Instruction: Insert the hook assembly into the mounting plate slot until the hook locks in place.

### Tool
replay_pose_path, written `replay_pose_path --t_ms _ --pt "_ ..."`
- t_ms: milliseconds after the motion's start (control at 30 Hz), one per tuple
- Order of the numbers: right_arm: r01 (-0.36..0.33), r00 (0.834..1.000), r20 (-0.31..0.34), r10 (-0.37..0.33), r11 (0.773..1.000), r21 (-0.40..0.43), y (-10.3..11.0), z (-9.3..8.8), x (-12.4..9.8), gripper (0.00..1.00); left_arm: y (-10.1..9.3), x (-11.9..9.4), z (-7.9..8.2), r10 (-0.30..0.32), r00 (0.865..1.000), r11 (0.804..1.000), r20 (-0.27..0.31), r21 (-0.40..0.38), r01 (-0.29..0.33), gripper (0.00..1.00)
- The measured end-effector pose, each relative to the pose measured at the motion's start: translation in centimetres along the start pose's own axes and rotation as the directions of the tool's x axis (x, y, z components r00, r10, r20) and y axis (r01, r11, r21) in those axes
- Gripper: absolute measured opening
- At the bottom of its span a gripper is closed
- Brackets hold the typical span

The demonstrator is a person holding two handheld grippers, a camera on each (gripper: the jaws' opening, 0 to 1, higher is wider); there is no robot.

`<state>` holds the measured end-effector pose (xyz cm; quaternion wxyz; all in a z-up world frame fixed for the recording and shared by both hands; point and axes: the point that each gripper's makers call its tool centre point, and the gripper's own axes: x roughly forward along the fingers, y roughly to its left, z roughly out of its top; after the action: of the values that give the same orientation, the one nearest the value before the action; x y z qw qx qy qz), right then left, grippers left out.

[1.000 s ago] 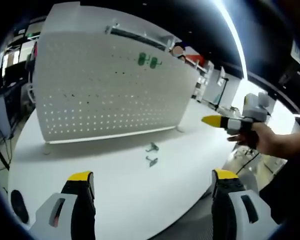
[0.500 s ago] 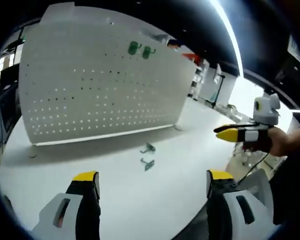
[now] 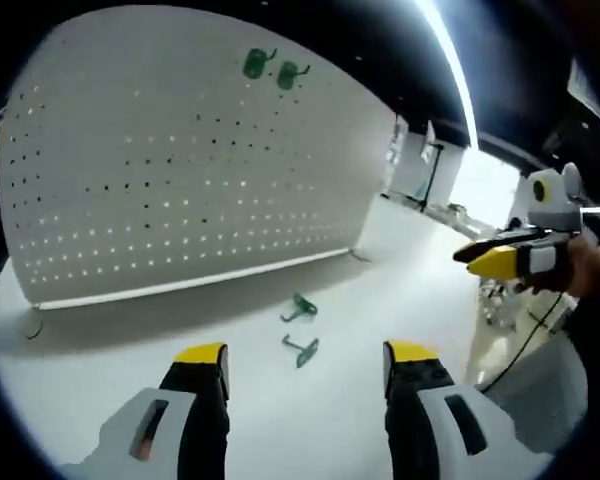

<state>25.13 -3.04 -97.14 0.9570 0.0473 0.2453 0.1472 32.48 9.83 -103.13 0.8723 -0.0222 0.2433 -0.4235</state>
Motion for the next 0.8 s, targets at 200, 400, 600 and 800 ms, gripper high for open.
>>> replay_pose_path --t_ms 200,400,600,800 --pt "-0.006 1.0 -0.02 0.006 1.0 0.004 -0.2 -0.5 0.6 0.25 -0.3 3.1 -1.9 -0.042 0.998 0.999 -0.038 -0.012 0.042 0.54" --pt "0.001 0.999 -0.034 -0.001 1.0 0.017 -1.0 -0.7 1.1 0.25 -0.7 5.2 -3.3 -0.079 0.995 0.997 -0.062 -0.017 0.078 0.43" --pt "-0.012 0.999 -0.053 0.013 1.0 0.025 -1.1 -1.1 1.5 0.24 -0.4 6.6 -4.2 -0.098 0.993 0.995 -0.073 -0.021 0.097 0.3" --pt "-0.012 0.997 -0.072 0.014 0.999 0.033 -1.3 -1.7 2.0 0.24 -0.6 7.8 -4.7 -0.12 0.988 0.993 -0.095 -0.02 0.119 0.28"
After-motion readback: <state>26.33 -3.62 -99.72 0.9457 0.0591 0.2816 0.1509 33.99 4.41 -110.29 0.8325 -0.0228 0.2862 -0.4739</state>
